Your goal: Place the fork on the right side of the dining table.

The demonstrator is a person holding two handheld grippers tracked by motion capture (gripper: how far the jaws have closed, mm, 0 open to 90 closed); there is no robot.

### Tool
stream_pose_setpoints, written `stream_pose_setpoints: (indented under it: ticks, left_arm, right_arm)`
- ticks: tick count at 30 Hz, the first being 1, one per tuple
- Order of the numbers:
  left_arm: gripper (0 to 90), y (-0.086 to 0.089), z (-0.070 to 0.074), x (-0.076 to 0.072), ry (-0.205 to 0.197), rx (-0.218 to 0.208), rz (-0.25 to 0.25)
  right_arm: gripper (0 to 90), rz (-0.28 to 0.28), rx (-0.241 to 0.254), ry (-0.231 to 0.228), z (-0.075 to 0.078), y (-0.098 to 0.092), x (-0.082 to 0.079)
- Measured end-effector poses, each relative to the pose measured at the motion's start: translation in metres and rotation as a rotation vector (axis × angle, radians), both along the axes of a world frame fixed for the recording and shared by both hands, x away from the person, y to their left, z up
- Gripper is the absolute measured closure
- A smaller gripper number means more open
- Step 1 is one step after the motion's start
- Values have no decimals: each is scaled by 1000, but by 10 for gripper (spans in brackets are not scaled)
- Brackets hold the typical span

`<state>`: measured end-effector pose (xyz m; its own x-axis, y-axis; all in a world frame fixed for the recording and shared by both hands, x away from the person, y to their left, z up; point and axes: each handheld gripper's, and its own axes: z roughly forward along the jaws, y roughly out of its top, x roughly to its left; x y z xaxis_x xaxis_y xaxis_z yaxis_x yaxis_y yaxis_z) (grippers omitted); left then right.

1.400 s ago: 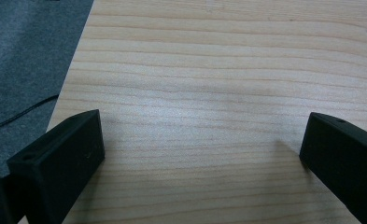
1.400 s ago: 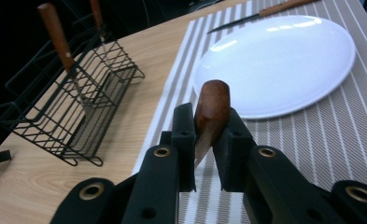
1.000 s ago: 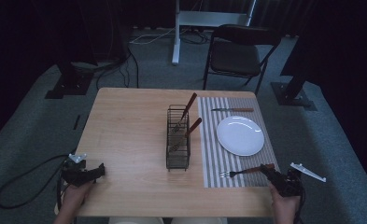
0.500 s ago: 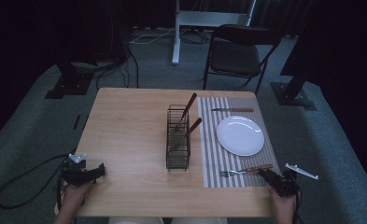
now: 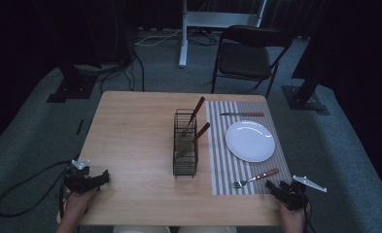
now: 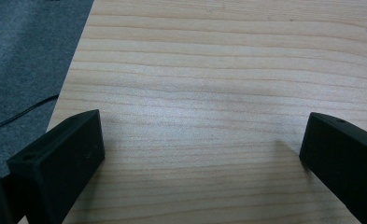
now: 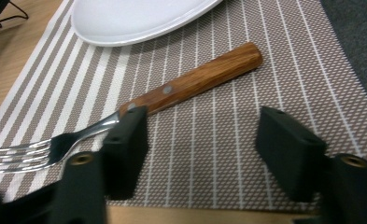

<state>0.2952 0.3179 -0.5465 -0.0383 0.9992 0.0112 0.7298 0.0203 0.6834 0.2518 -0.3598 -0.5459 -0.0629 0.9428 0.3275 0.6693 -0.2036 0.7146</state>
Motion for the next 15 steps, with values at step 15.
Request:
stream_pose_setpoints:
  ticks: [15]
  left_arm:
    - [3, 0, 0, 0, 0, 0, 0]
  right_arm:
    - [122, 123, -209, -26, 3, 79, -6]
